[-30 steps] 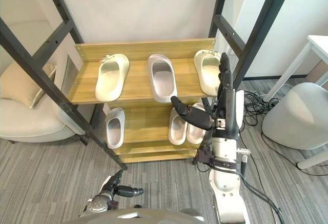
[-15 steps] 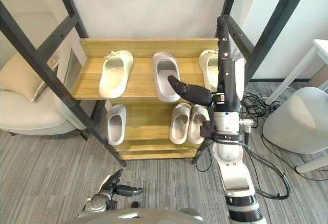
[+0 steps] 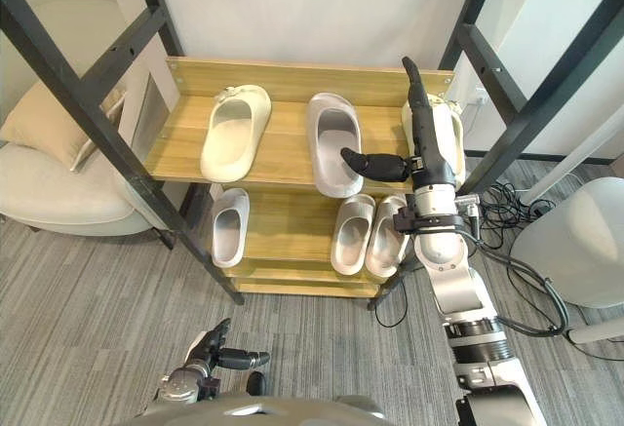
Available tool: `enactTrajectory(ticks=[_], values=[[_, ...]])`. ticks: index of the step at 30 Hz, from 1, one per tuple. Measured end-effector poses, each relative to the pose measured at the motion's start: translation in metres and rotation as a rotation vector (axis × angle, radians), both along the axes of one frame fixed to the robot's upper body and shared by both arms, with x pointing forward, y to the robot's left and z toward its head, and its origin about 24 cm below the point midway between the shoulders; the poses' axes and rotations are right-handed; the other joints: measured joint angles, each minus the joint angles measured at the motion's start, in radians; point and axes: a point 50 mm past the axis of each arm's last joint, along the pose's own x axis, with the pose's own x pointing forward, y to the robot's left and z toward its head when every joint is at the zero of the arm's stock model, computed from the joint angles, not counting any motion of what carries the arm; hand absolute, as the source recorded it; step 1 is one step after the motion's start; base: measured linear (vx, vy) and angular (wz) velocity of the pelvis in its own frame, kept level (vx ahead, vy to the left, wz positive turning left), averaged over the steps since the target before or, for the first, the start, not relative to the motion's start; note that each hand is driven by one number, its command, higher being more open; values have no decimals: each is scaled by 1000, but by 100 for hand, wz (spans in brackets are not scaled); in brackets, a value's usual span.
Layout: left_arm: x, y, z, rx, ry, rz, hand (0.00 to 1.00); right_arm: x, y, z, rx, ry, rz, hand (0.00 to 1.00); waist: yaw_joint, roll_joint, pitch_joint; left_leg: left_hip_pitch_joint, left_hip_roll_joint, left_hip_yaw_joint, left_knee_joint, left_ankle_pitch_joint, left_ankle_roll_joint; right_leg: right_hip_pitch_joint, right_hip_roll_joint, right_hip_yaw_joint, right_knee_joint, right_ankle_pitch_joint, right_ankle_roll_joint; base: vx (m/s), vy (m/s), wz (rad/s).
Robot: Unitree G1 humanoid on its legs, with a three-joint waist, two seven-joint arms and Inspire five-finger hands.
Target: Organize the slippers on the shoe rack
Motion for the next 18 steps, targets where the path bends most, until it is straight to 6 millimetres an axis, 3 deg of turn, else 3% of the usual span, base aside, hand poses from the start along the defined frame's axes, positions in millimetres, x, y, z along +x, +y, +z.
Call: enactTrajectory(ticks=[18], values=[[4,-1,2,-23,-25,50,100,33,-10,17,0,12,-35,100,23,29,31,-12,-4,-9,6,2,5,-3,-1,-3,-12,15,0,-12,4,0]])
